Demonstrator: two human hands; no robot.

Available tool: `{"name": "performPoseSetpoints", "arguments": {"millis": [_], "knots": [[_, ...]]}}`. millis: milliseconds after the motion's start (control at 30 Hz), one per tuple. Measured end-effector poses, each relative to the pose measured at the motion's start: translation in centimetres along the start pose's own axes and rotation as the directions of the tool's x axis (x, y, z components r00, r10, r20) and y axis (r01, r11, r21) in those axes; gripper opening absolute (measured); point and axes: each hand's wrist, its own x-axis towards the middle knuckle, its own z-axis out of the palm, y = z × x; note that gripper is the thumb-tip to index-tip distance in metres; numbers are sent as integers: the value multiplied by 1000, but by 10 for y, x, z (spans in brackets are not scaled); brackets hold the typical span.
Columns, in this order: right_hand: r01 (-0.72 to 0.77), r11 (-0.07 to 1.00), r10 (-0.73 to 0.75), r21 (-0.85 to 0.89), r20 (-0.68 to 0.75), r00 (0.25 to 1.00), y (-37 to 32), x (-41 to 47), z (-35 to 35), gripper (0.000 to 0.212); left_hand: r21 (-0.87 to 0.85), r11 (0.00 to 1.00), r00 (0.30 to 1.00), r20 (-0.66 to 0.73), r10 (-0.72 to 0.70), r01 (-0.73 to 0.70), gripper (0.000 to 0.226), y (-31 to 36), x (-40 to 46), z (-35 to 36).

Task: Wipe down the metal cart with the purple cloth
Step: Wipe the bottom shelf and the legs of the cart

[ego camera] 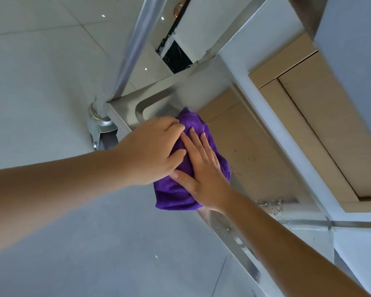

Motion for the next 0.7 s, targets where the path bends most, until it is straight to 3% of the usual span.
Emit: {"name": "performPoseSetpoints", "arguments": {"millis": [167,300,500,700], "knots": [[225,965,-216,-135,75,973,37,4,-9,82,51,998,999,9,41,-41,61,2,4,8],[298,945,-292,-134,63,954,57,14,-15,80,82,995,999,-4,48,-48,52,5,18,14],[298,941,-299,-159,18,954,85,31,-23,80,164,986,999,-29,44,-39,54,11,33,28],[164,975,-173,-152,-47,984,109,51,-32,80,235,971,998,-24,55,-48,64,10,31,34]]}}
